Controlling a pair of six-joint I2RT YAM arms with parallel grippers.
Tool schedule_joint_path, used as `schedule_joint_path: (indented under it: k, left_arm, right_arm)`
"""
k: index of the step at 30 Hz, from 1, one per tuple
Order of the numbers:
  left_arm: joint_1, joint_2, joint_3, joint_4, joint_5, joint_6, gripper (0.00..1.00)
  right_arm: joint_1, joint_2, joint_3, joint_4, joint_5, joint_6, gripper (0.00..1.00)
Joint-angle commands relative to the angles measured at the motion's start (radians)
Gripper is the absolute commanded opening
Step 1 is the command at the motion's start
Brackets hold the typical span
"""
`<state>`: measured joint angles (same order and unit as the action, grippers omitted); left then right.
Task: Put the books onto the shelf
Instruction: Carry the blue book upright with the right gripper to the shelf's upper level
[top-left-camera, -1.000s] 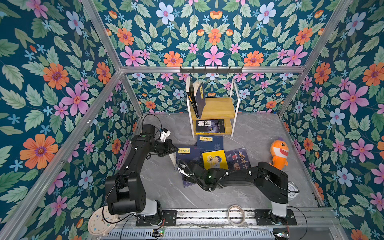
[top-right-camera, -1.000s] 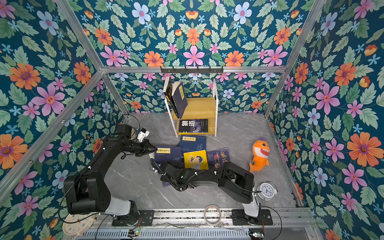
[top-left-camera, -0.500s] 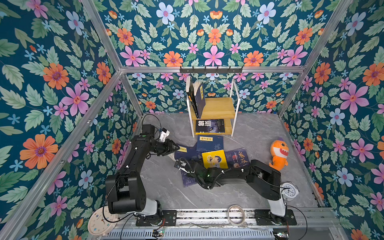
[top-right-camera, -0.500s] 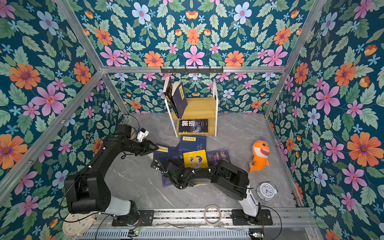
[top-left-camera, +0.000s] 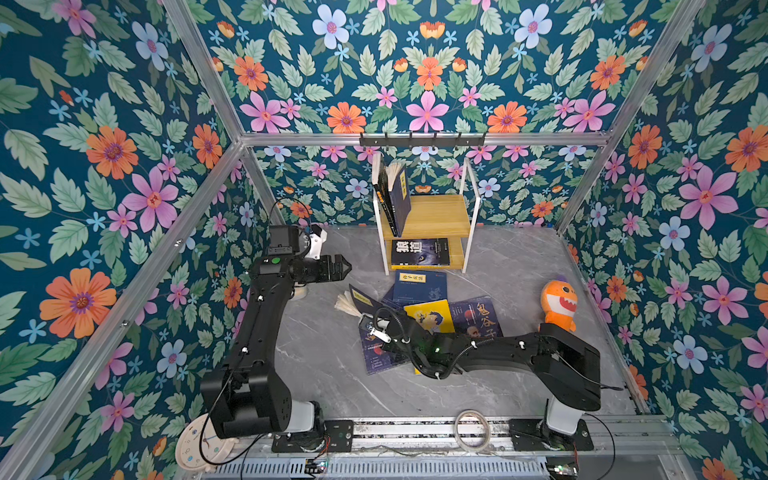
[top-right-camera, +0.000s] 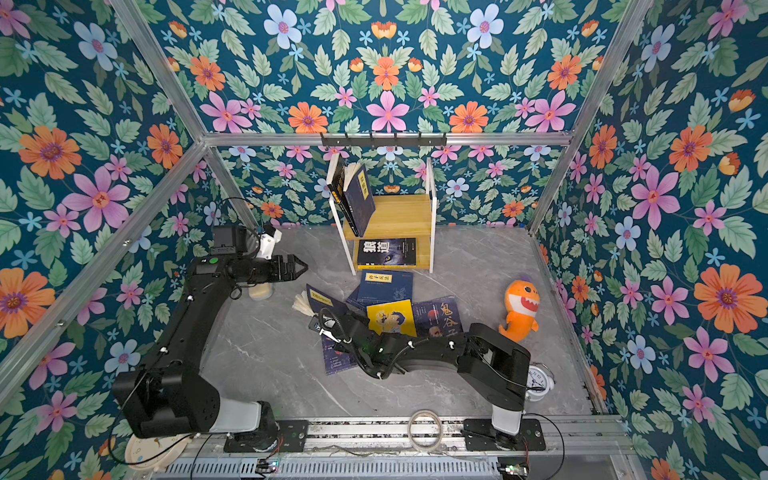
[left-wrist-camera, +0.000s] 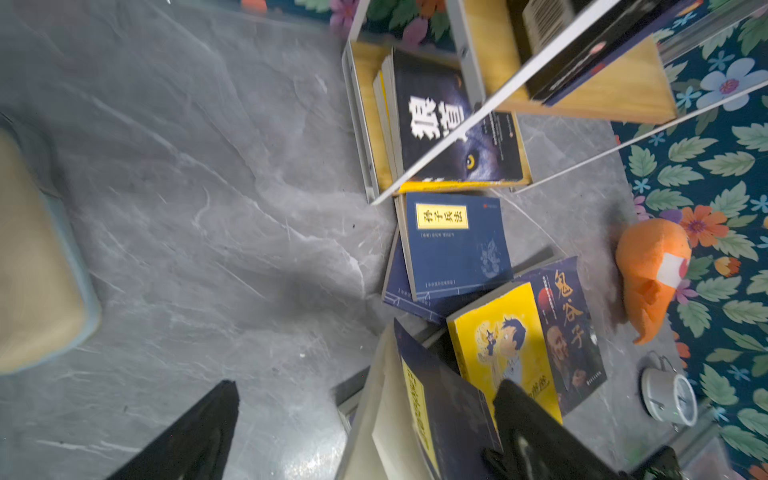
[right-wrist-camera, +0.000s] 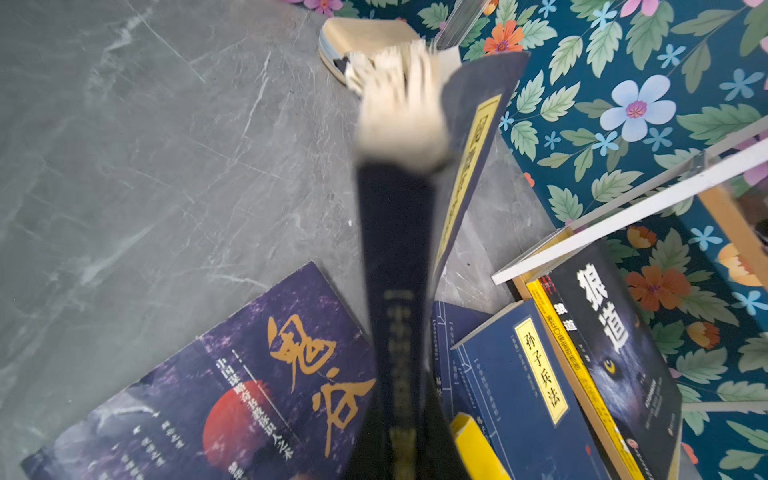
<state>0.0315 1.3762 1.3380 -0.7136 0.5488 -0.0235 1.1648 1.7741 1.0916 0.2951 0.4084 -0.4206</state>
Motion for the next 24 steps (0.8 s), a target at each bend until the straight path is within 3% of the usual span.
schedule_joint_path:
  k: [1,9,17,24]
  left_arm:
    - [0.001,-0.044,0.000,0.117,-0.047,0.012,1.00]
    - [0.001,-0.203,-0.143,0.339,-0.121,0.015,1.00]
    - [0.002,-0.375,-0.339,0.482,-0.128,0.023,1.00]
    - [0.018,-0.493,-0.524,0.582,-0.028,0.007,1.00]
  right_arm:
    - [-0.006,-0.048,-0.002,0.031,-0.031,0.056,0.00]
    - [-0.056,-0.204,-0.039,-0.007,-0.061,0.246,0.00]
    - [-0.094,-0.265,-0.024,-0.023,-0.033,0.278,0.00]
    - [-0.121,-0.330,0.029,-0.075,0.031,0.312,0.00]
